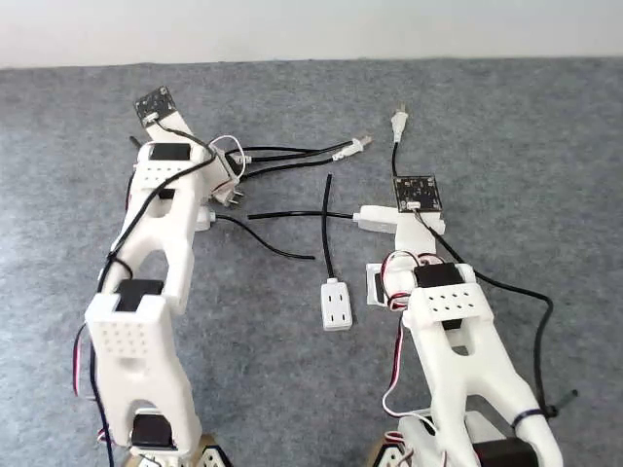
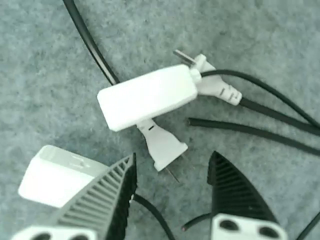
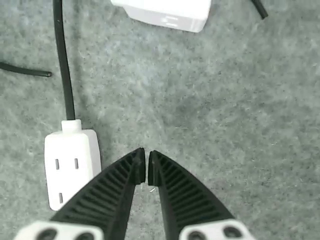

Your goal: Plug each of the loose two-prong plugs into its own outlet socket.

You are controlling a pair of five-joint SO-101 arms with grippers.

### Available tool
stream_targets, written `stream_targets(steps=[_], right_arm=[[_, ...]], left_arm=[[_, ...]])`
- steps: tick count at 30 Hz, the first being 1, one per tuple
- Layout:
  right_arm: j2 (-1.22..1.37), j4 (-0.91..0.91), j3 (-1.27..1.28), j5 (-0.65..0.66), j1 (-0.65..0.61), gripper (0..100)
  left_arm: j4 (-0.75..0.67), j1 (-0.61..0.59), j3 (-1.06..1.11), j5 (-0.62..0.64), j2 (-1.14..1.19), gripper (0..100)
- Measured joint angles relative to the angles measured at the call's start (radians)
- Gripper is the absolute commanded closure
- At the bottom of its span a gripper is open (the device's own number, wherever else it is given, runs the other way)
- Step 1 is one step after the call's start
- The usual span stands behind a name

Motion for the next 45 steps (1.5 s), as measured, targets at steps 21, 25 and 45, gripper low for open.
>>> stream_targets(steps=[21, 25, 45], right_arm=[[0.000, 0.000, 0.000, 0.000, 0.000, 98.8], [0.000, 0.000, 0.000, 0.000, 0.000, 98.8], [0.000, -0.012, 0.000, 0.000, 0.000, 98.8]], left_arm=[[0.502, 0.002, -1.085, 0.040, 0.706, 96], [0.560, 0.006, -1.247, 0.040, 0.784, 99], [0.598, 0.003, -1.160, -0.098, 0.580, 99]])
